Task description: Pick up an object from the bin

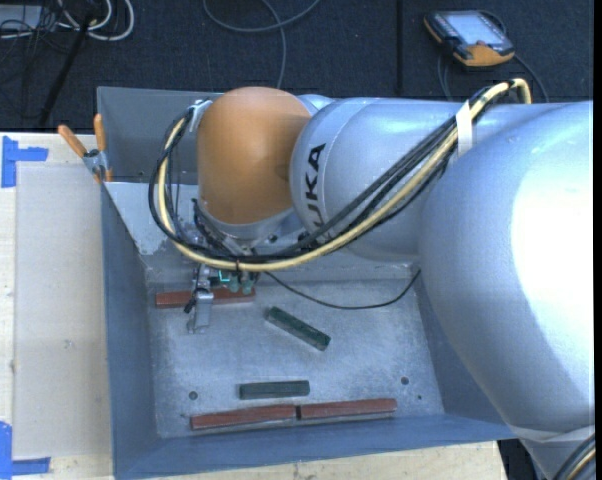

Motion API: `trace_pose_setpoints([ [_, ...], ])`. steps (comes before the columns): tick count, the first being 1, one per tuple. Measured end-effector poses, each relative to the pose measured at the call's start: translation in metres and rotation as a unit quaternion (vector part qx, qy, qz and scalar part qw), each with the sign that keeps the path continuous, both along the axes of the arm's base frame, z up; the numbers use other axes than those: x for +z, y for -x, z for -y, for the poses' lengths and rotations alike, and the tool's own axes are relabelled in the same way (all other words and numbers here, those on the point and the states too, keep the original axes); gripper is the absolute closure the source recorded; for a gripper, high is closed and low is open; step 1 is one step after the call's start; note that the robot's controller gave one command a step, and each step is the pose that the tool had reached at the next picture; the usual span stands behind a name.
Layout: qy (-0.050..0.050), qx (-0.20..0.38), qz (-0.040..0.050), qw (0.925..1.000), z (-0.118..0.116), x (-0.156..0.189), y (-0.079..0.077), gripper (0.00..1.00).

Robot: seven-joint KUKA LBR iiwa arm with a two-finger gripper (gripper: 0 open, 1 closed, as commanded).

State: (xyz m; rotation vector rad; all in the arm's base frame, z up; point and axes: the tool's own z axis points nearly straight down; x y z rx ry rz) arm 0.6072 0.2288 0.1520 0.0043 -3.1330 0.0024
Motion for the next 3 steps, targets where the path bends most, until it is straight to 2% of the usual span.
trace_pose_setpoints([
  [1, -0.001, -0.002, 0.0037, 1.0, 0.001, 0.005, -0.002, 0.0],
  [2, -0.002, -0.015, 0.0068, 0.9999, -0.005, -0.051, -0.007, 0.0],
  [3, -0.001, -0.02, 0.0037, 0.9998, 0.01, -0.082, -0.015, 1.0],
])
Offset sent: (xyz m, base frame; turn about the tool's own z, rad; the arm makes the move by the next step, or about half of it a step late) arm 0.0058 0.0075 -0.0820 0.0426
